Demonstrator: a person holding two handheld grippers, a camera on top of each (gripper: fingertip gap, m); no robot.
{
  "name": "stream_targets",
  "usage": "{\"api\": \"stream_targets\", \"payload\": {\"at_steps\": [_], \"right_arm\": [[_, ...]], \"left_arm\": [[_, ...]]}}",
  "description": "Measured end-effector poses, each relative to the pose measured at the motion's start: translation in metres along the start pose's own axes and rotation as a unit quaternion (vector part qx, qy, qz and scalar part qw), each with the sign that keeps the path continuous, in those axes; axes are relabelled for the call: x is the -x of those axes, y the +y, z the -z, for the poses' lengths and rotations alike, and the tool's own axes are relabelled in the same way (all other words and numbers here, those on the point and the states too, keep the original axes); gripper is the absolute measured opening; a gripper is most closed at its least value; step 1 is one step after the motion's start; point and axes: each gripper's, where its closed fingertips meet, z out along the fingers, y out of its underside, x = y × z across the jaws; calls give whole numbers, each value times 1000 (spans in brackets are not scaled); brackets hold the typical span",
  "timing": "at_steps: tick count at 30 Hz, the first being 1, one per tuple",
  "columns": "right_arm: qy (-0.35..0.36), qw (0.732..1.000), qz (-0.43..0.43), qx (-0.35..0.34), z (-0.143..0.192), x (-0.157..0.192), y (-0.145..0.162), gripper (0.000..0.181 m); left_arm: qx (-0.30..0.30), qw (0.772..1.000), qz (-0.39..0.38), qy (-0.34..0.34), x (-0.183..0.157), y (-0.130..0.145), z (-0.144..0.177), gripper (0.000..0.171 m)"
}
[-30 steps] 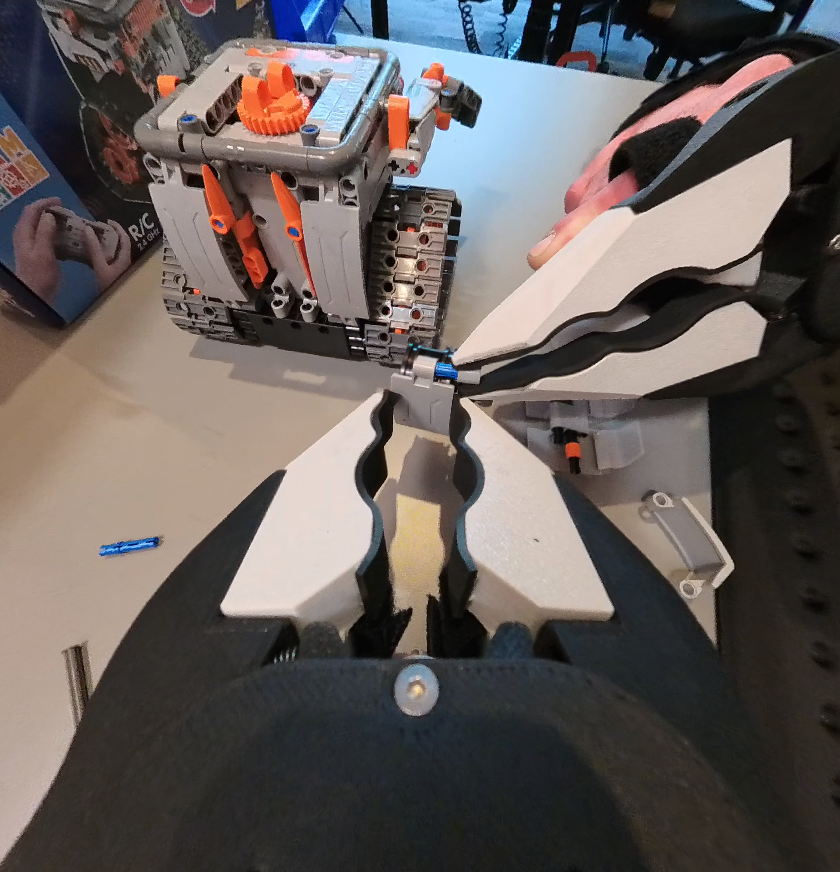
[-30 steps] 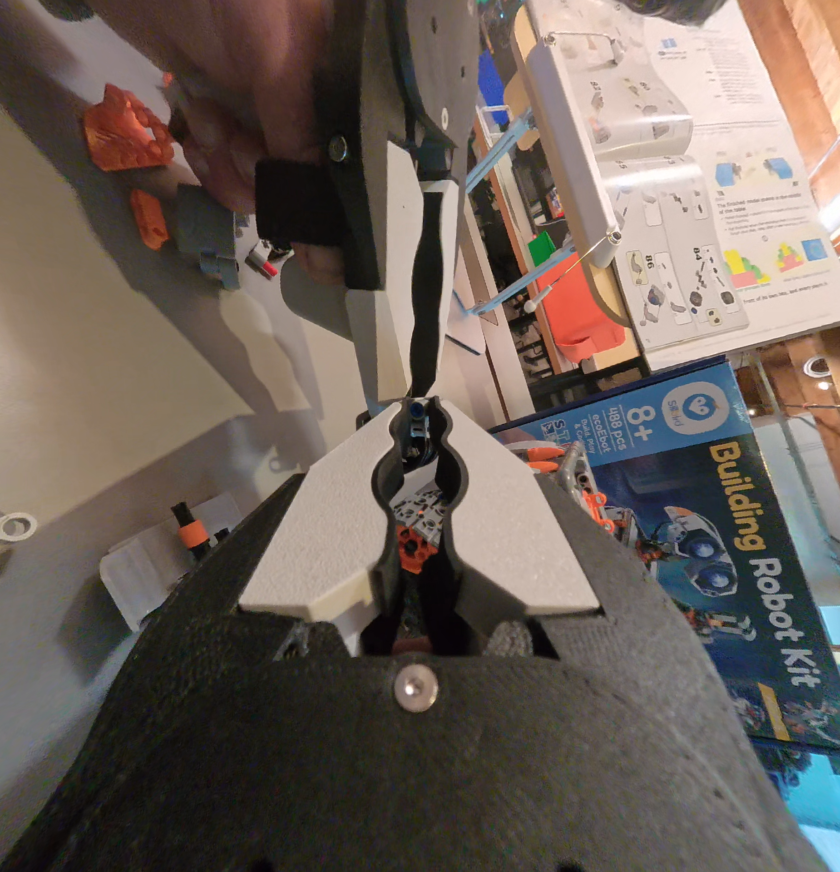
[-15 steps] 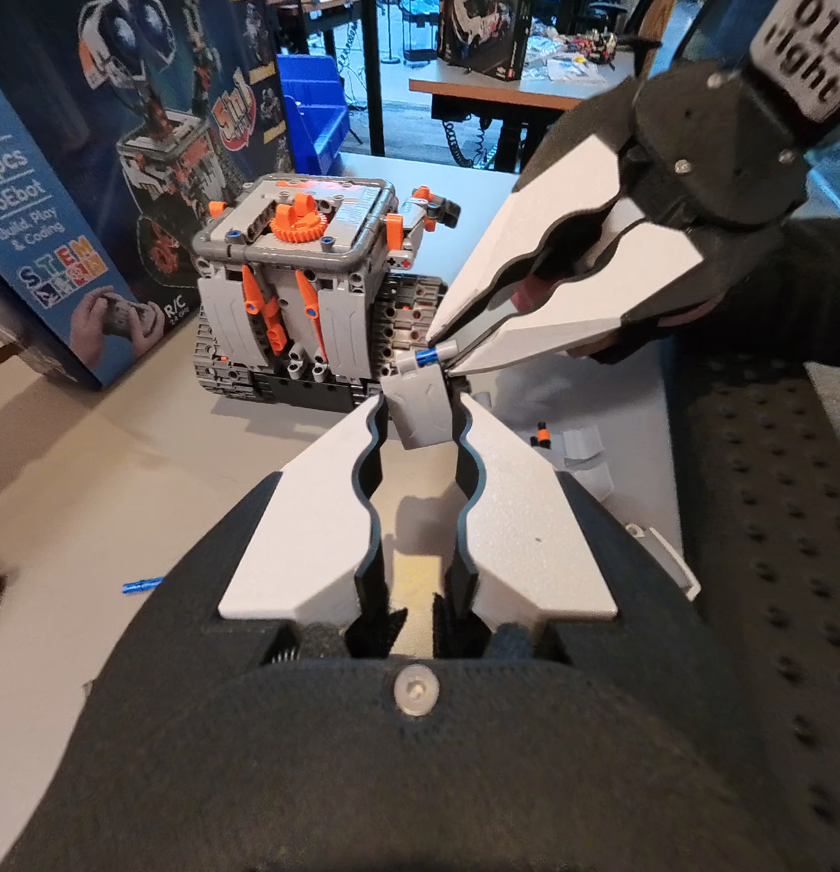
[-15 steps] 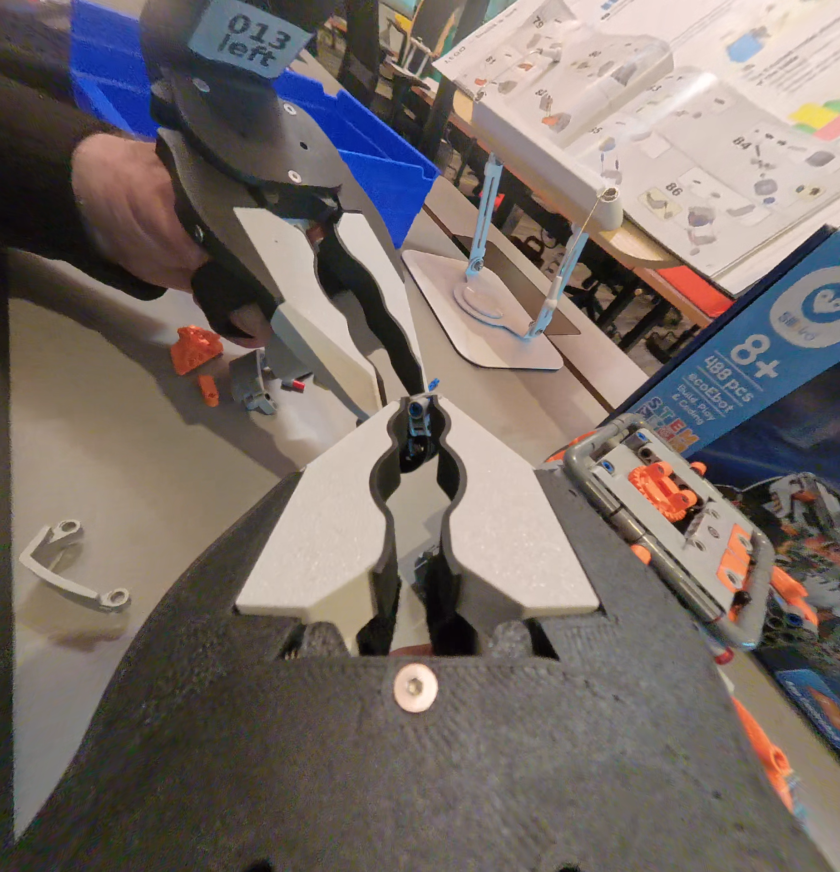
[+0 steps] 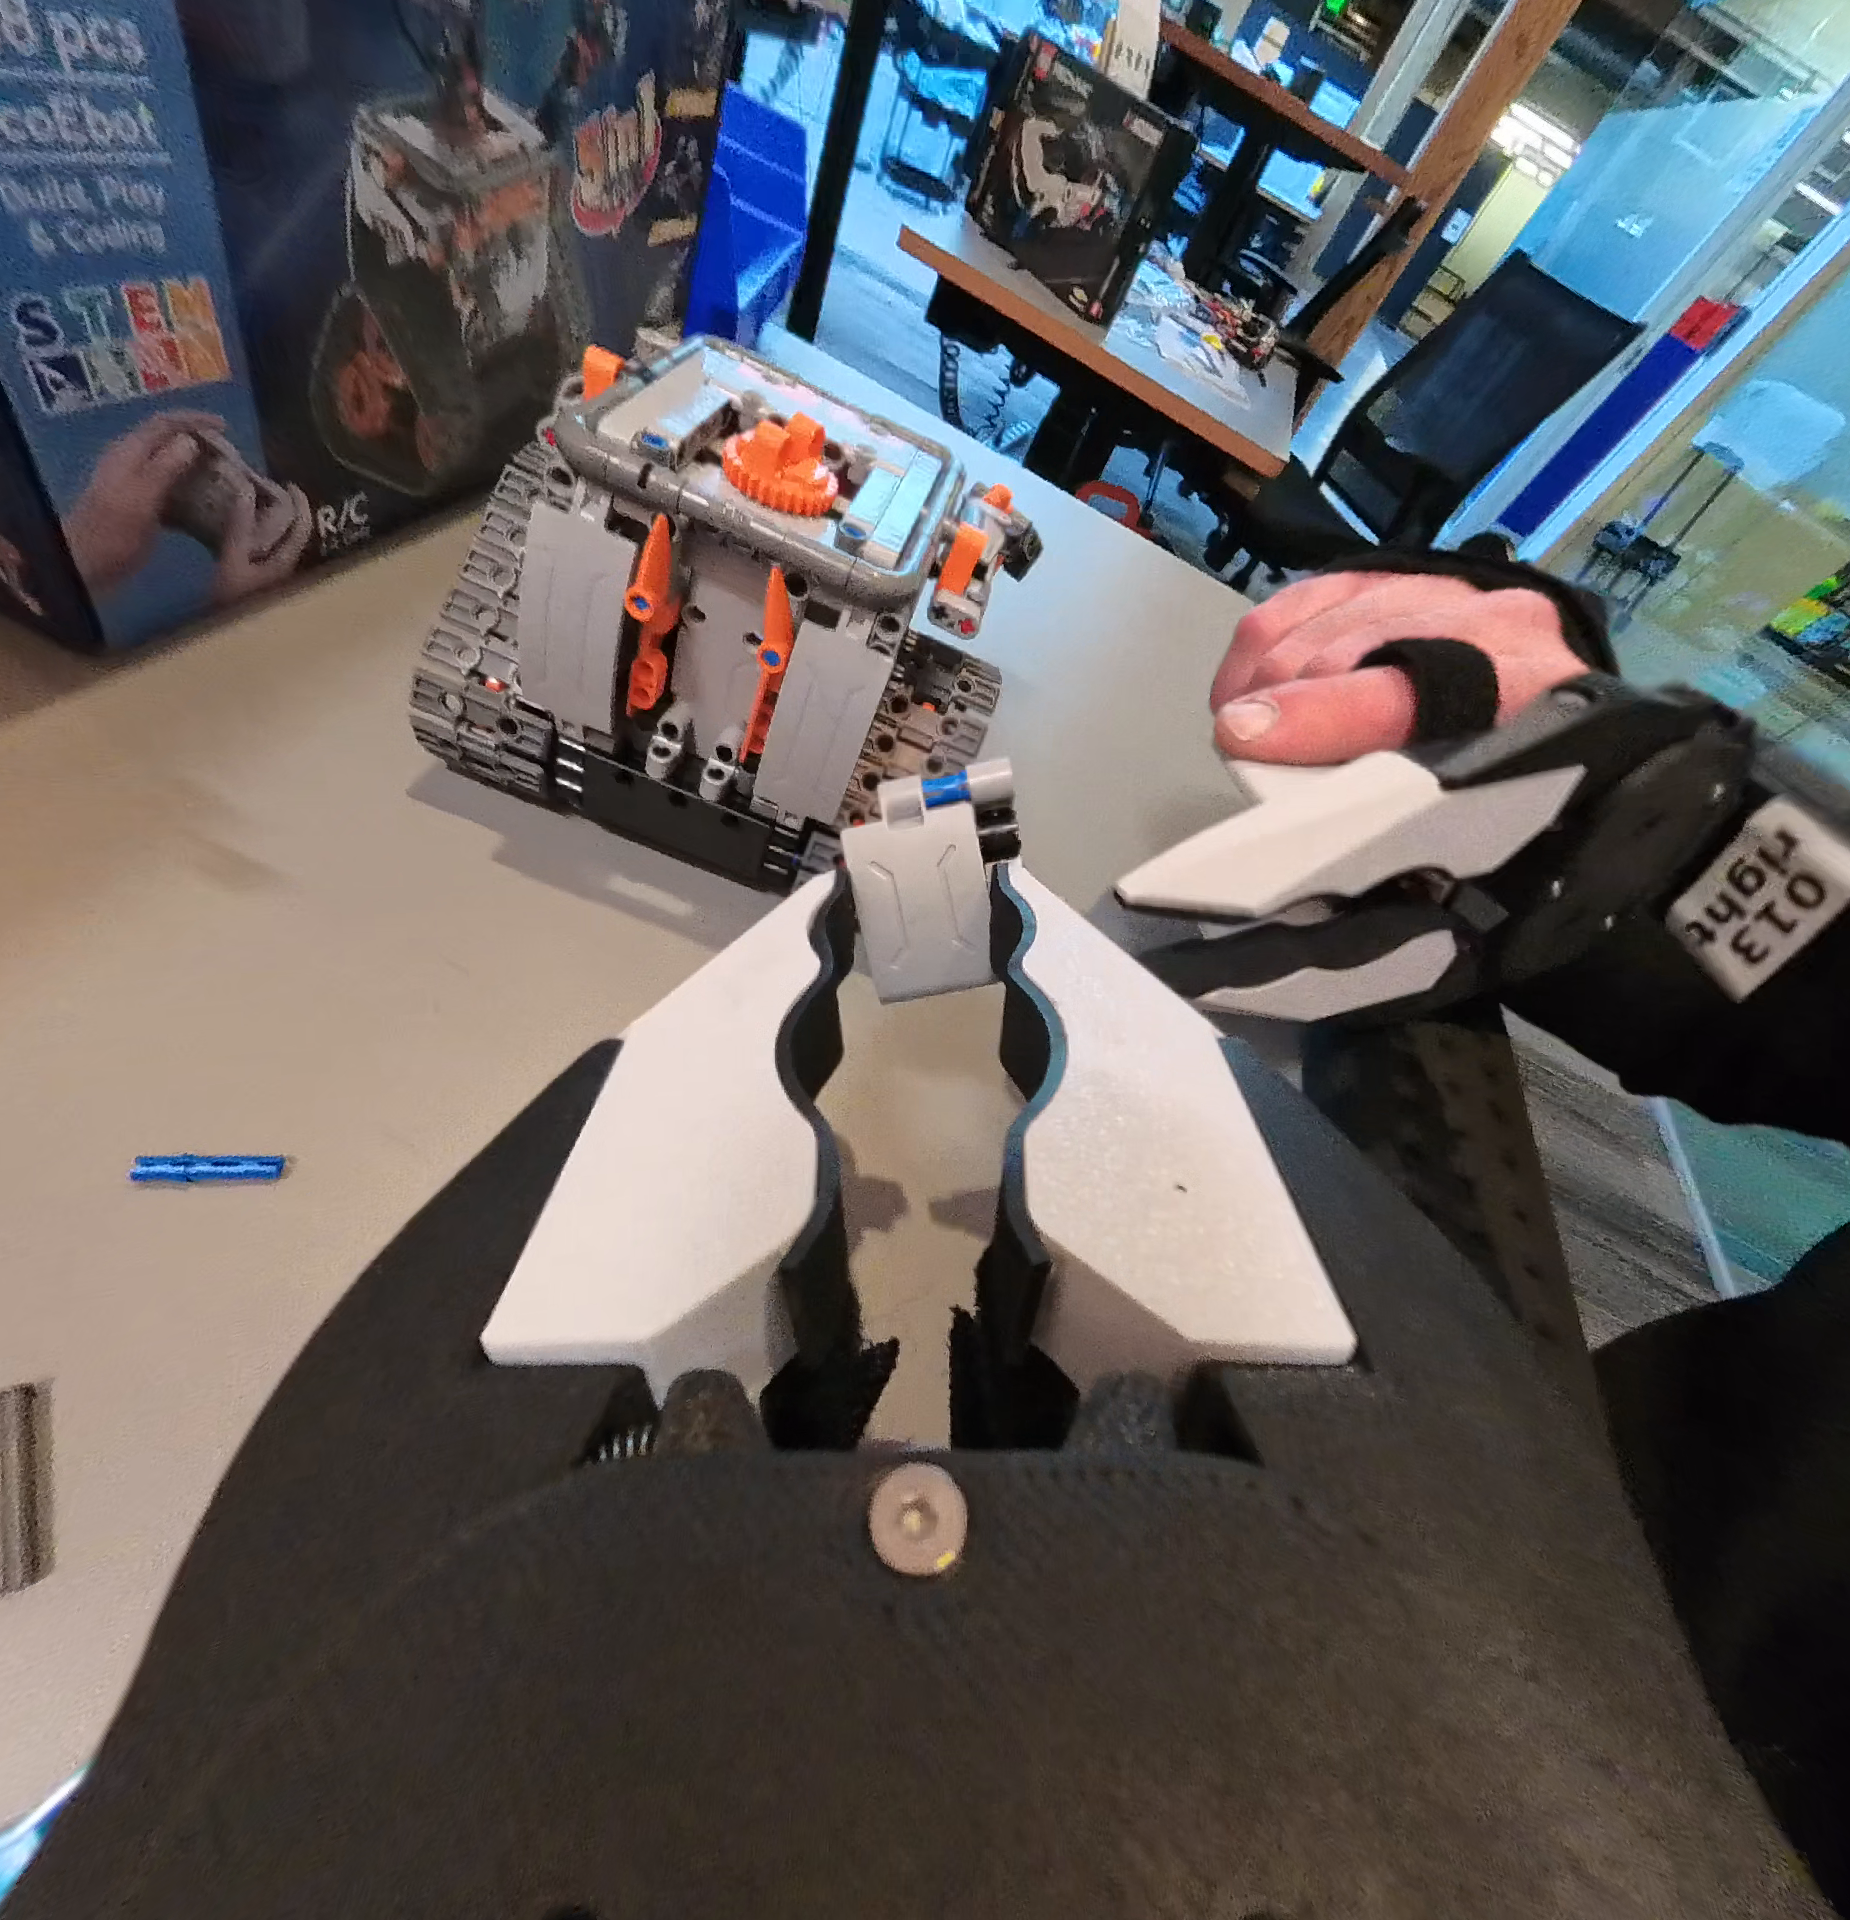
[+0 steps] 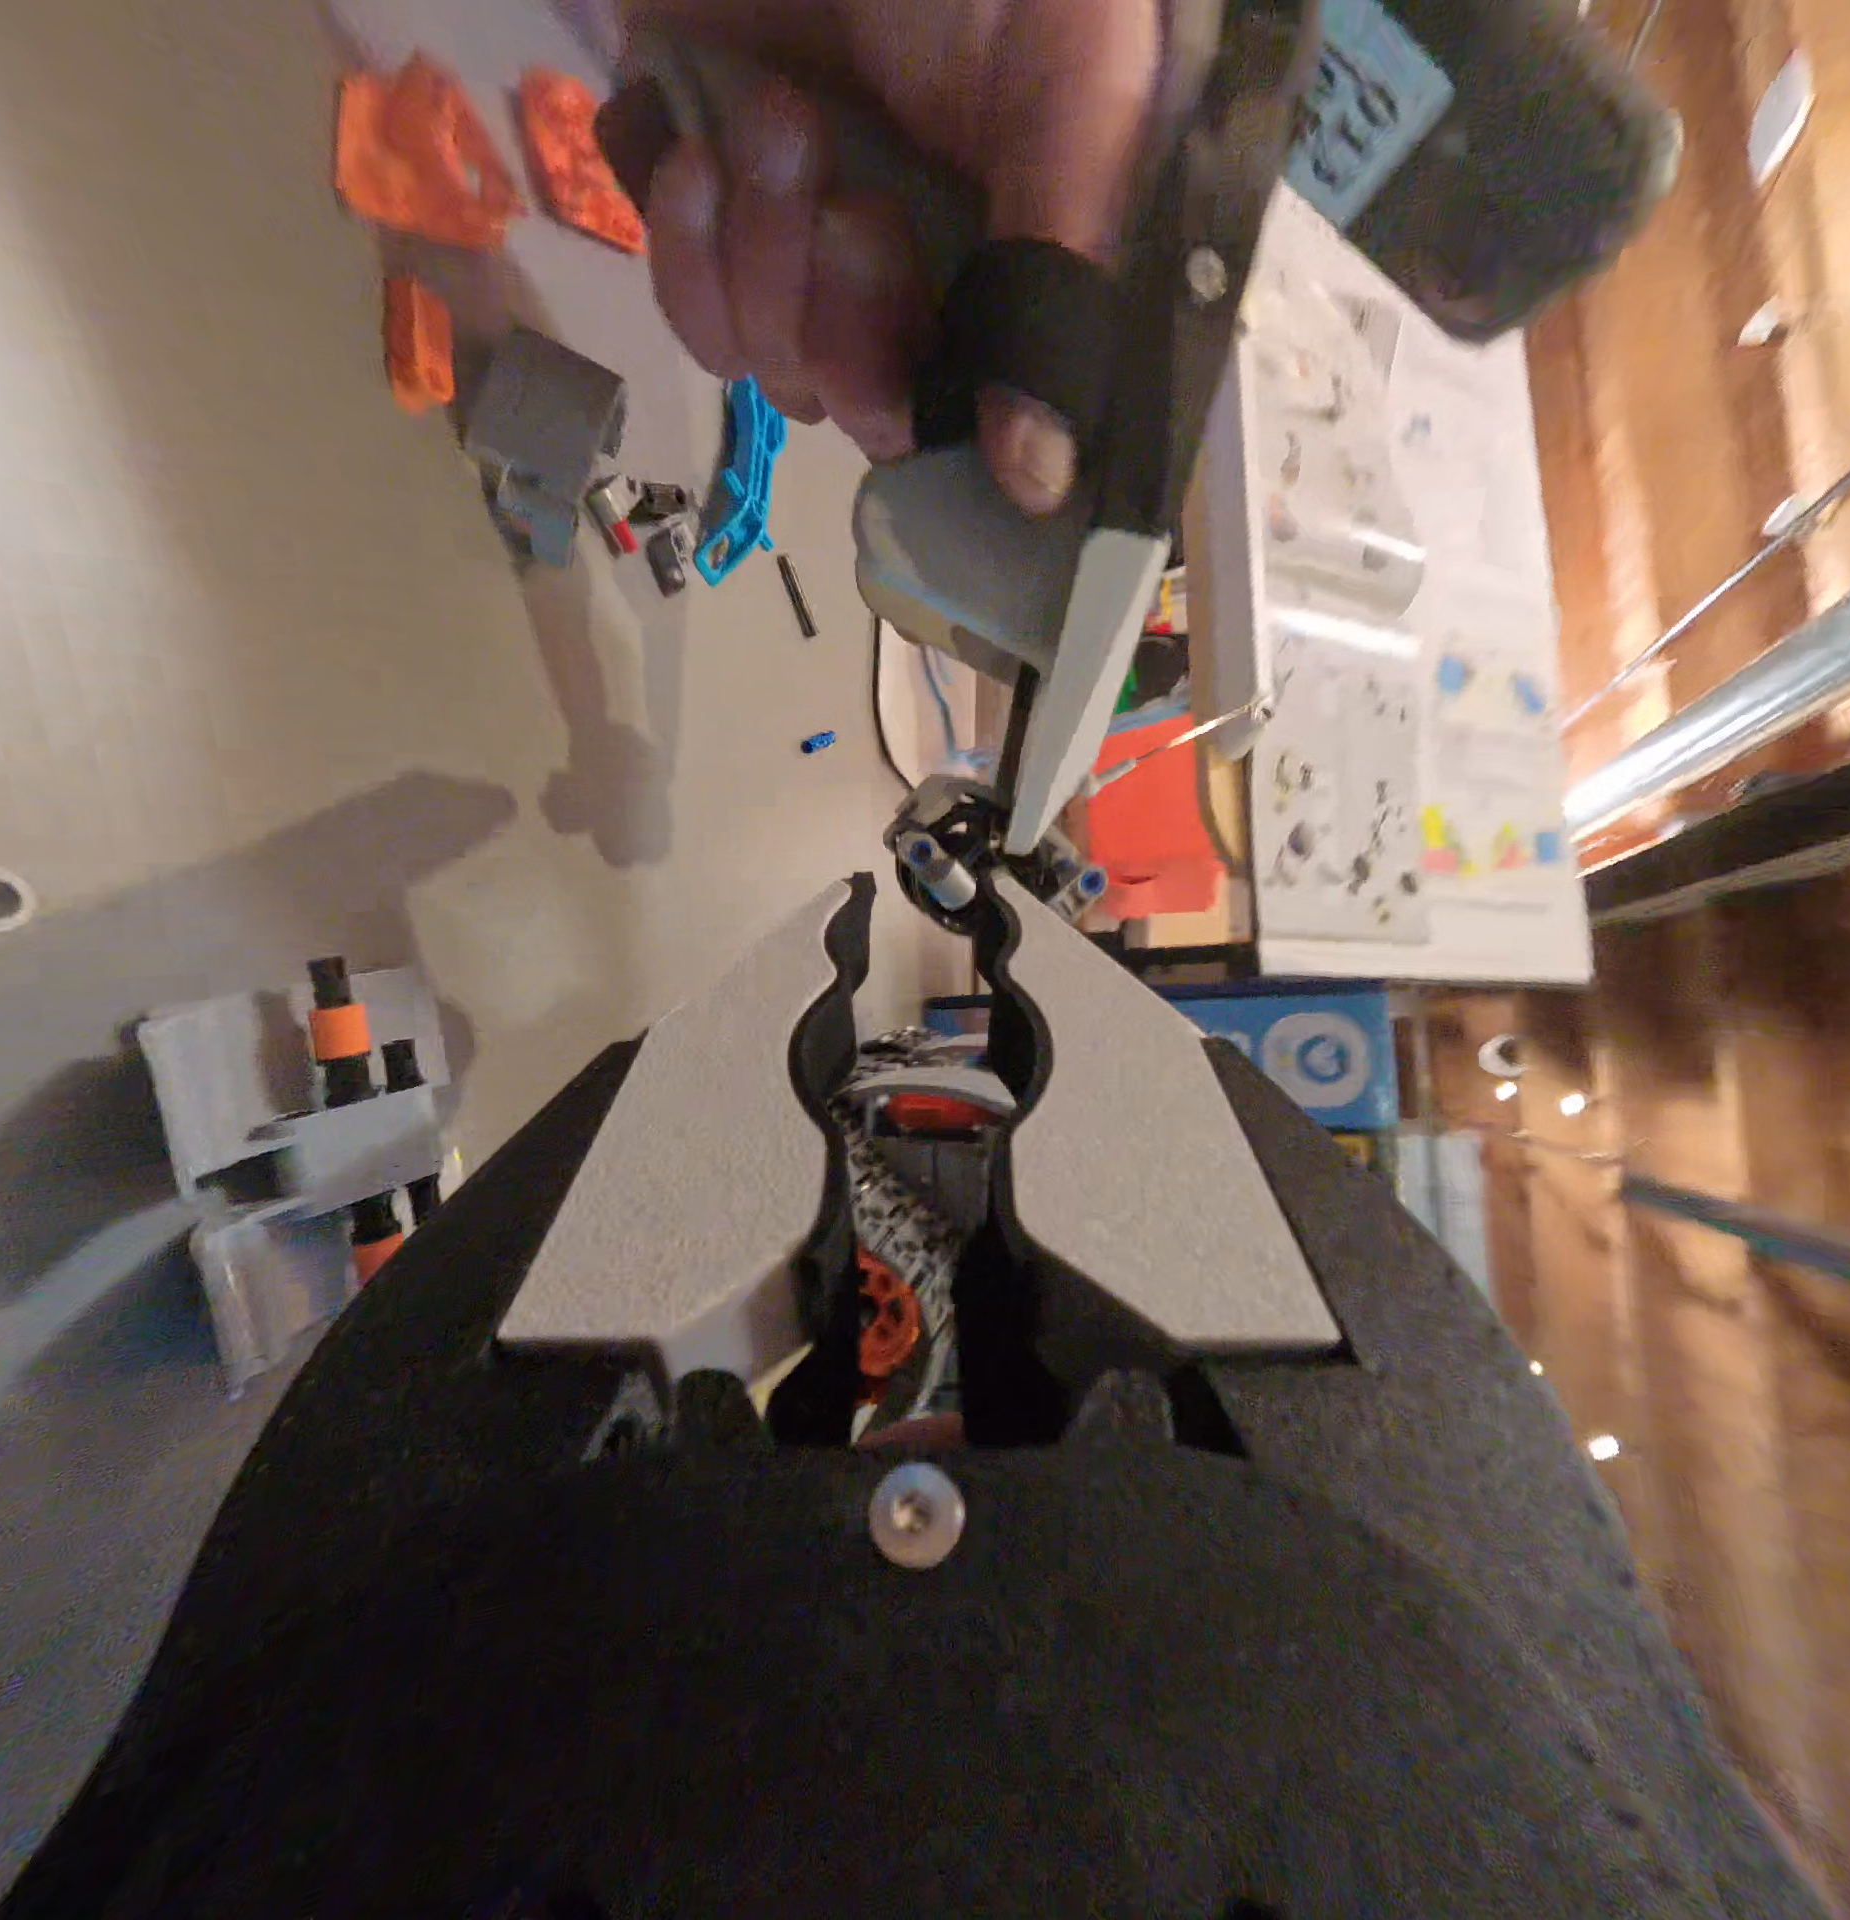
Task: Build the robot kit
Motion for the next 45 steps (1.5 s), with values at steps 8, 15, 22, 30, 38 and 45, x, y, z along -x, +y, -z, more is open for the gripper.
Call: {"api": "stream_targets", "payload": {"at_steps": [8,15,22,30,38,45], "right_arm": [[0,992,122,-15,-5,14,-12,8],[-48,988,145,9,-14,28,-2,11],[-39,987,155,9,-18,29,-2,5],[-70,992,-89,-52,-10,2,-8,4],[-120,900,-379,-178,18,-37,-4,4],[-184,820,-475,-262,34,-45,-14,4]], "left_arm": [[51,998,18,12,-4,14,-2,24],[89,996,4,12,-9,25,-7,24],[100,995,16,17,-8,28,-9,24],[42,998,7,40,-16,5,-3,29],[-51,964,-262,-13,-43,-34,25,53],[5,888,-453,-78,-59,-11,4,49]]}}
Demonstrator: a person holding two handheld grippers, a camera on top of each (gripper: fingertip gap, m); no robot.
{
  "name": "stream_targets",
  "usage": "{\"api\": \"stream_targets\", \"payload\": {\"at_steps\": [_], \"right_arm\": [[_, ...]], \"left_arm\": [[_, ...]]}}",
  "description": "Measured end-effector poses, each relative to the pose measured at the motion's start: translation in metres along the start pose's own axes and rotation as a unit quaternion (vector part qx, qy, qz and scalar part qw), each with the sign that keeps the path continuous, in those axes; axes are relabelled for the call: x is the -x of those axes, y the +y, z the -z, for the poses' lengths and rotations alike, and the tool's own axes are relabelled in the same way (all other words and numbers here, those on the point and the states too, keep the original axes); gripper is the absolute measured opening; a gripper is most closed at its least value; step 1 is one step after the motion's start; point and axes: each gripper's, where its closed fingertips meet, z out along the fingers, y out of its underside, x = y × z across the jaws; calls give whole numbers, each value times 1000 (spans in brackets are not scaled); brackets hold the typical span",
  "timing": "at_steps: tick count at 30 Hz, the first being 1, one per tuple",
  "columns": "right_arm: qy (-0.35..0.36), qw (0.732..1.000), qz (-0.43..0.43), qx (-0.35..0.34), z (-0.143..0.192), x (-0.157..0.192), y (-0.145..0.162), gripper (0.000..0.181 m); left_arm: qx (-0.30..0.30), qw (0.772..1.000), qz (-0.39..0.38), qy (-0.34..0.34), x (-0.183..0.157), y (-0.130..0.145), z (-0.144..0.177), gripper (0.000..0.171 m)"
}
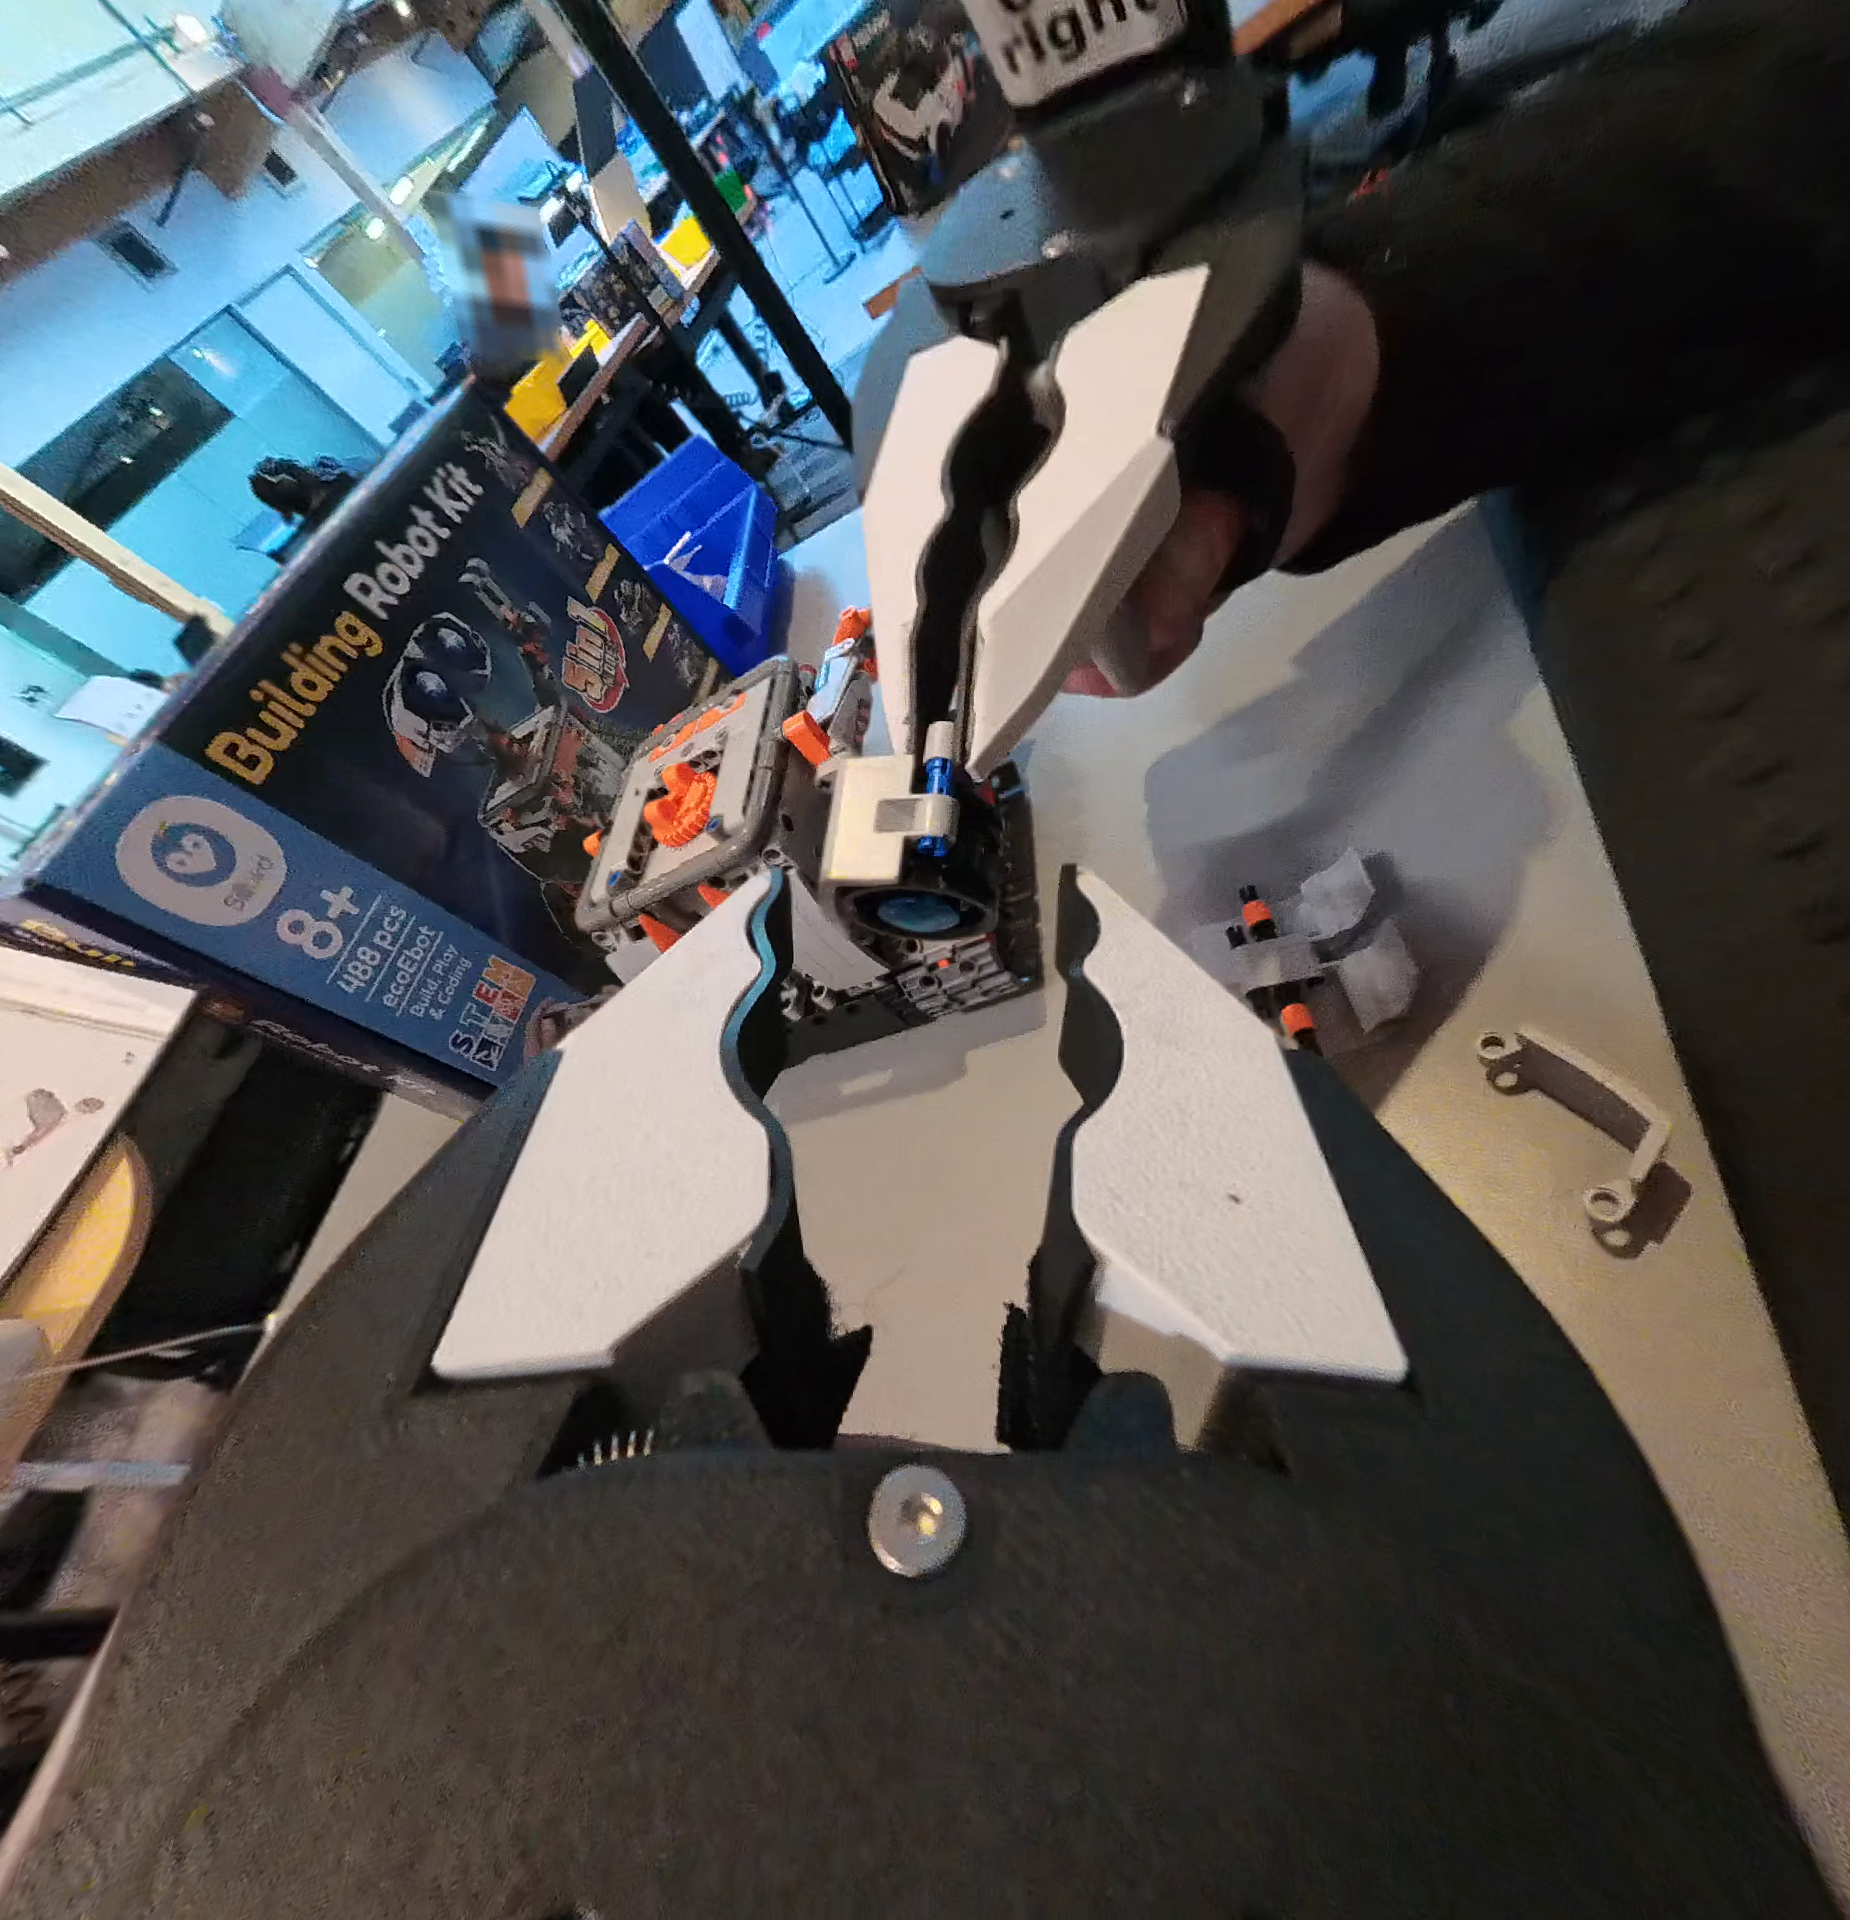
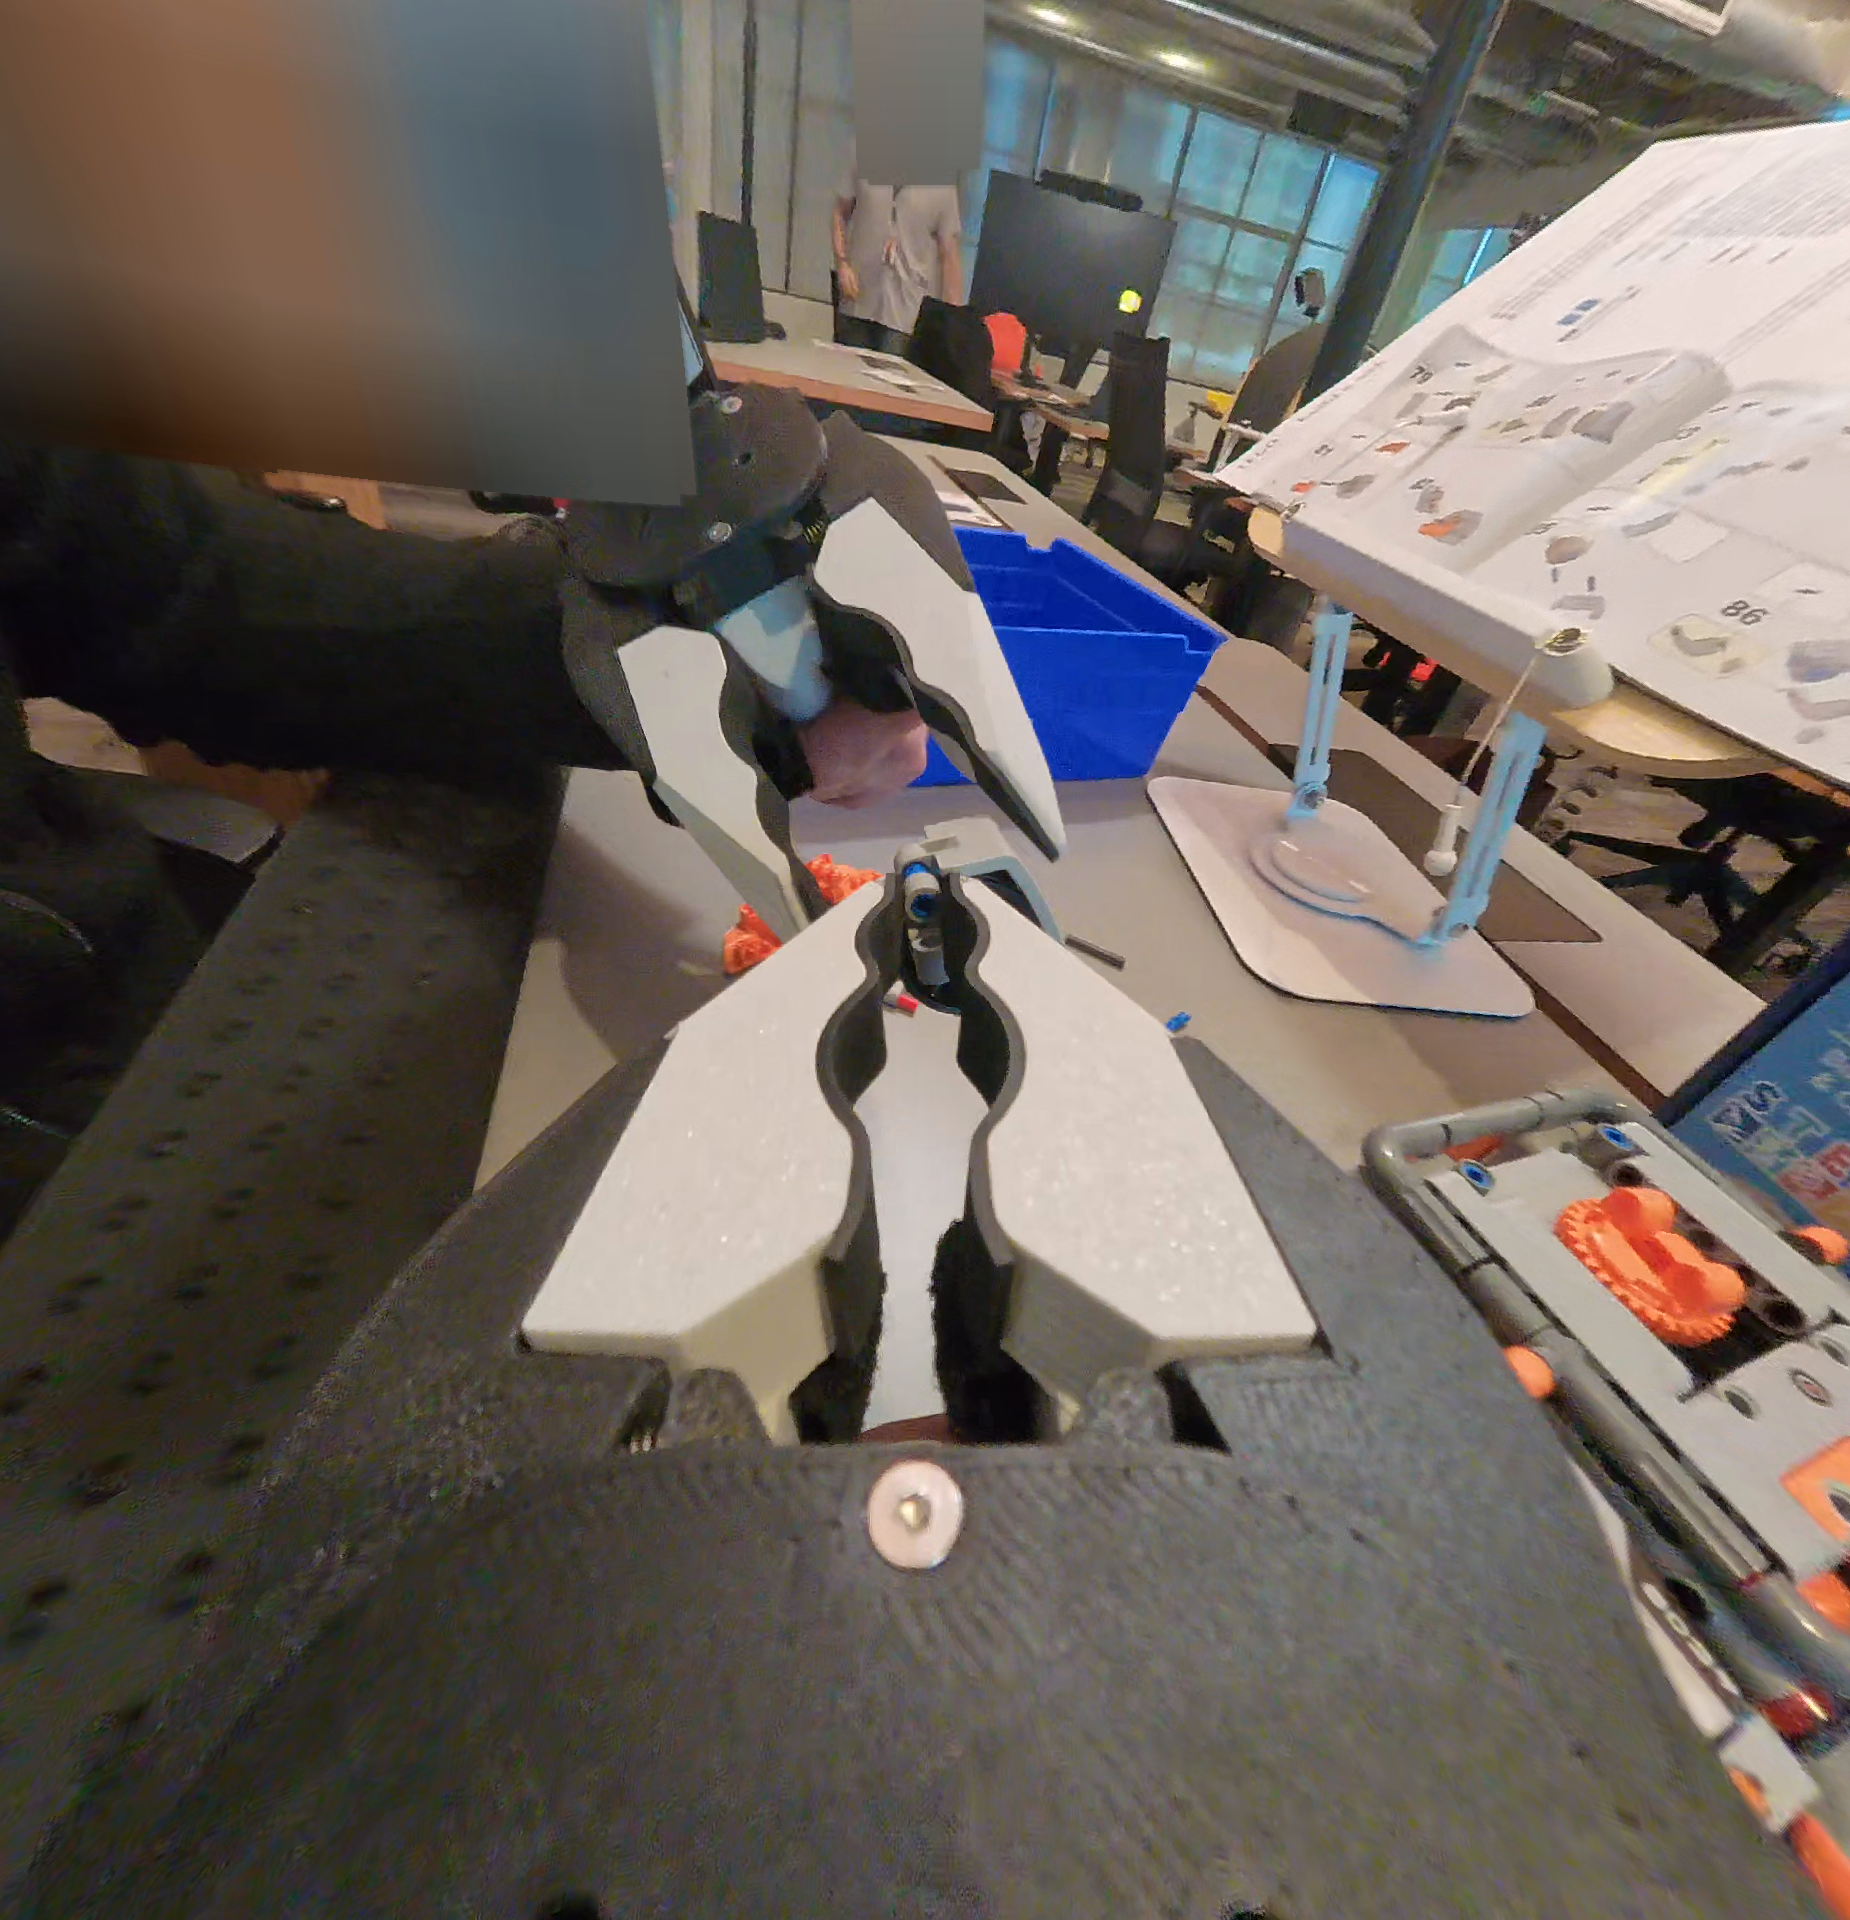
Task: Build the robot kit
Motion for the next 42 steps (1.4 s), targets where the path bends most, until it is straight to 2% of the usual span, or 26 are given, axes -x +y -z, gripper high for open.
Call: {"api": "stream_targets", "payload": {"at_steps": [3,5,11,18,26,30,37,42], "right_arm": [[-19,1000,4,6,-4,8,3,4],[-29,1000,-1,1,-6,13,3,4],[-47,999,-1,-13,-4,18,1,4],[-96,995,-10,-27,-1,32,-3,4],[-131,990,-22,-49,5,41,-8,4],[-135,988,-11,-70,10,49,-23,4],[-109,993,-4,-46,6,37,-13,5],[-73,997,30,7,1,27,7,7]], "left_arm": [[-8,1000,0,12,-8,-2,-4,46],[-29,999,21,16,-10,-7,-5,32],[-56,997,41,23,-11,-11,1,28],[-86,995,20,40,-22,-19,10,24],[-124,988,62,68,-29,-29,15,22],[-176,974,118,81,-19,-43,32,20],[-161,977,120,68,-10,-30,25,21],[-127,982,129,51,-2,-12,16,21]]}}
